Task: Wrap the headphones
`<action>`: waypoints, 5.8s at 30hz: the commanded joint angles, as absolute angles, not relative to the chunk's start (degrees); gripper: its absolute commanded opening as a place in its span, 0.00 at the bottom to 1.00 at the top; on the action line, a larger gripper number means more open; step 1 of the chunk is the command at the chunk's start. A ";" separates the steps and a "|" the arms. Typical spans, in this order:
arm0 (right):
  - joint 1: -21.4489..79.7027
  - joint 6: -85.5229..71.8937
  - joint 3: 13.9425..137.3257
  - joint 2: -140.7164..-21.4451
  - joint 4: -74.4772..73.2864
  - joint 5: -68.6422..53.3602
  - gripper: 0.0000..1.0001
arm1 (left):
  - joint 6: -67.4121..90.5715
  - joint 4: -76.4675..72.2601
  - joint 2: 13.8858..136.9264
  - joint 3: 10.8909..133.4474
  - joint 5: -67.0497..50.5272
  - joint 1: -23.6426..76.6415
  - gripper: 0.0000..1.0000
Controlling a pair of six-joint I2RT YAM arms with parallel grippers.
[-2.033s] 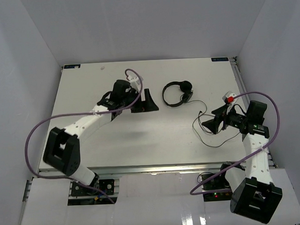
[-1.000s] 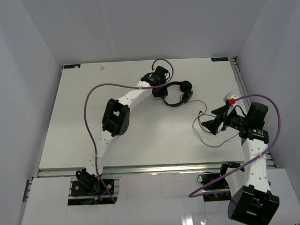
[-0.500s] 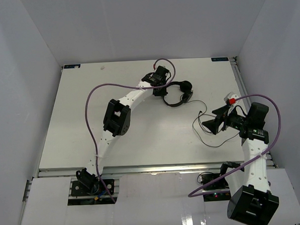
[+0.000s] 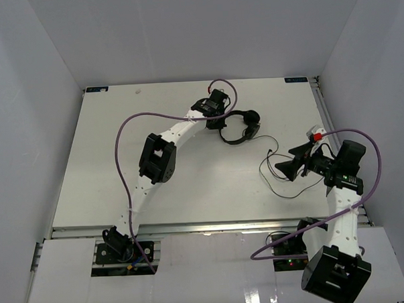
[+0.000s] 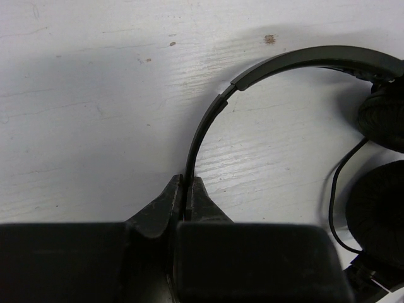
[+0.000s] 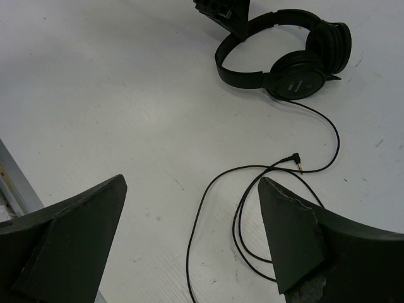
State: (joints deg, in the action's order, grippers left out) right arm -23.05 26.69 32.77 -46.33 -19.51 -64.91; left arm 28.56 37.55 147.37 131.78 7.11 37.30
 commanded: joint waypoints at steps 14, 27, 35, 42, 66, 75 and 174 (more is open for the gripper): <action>-22.94 68.98 42.01 -43.77 -48.31 -67.22 0.90 | 21.89 30.27 101.53 87.62 4.75 38.23 0.00; -8.13 59.91 45.61 -51.17 -30.82 -72.12 0.90 | 20.92 34.58 75.63 74.97 0.89 38.27 0.00; 3.39 54.78 47.40 -60.72 -23.05 -68.99 0.91 | 21.91 38.81 74.94 82.64 -3.66 38.23 0.00; 10.27 58.24 44.01 -67.59 -19.97 -67.12 0.91 | 23.95 41.61 75.78 88.97 -5.76 38.23 0.00; 10.90 48.60 38.11 -60.09 -12.51 -62.31 0.88 | 27.74 40.57 76.33 97.04 -3.62 37.37 0.00; 10.90 44.65 38.76 -58.58 -12.39 -59.88 0.88 | 28.26 39.40 76.22 96.31 -4.92 36.98 0.00; 32.59 53.32 66.55 -64.24 -35.10 1.70 0.08 | 19.36 24.58 105.53 87.01 -5.15 40.64 0.00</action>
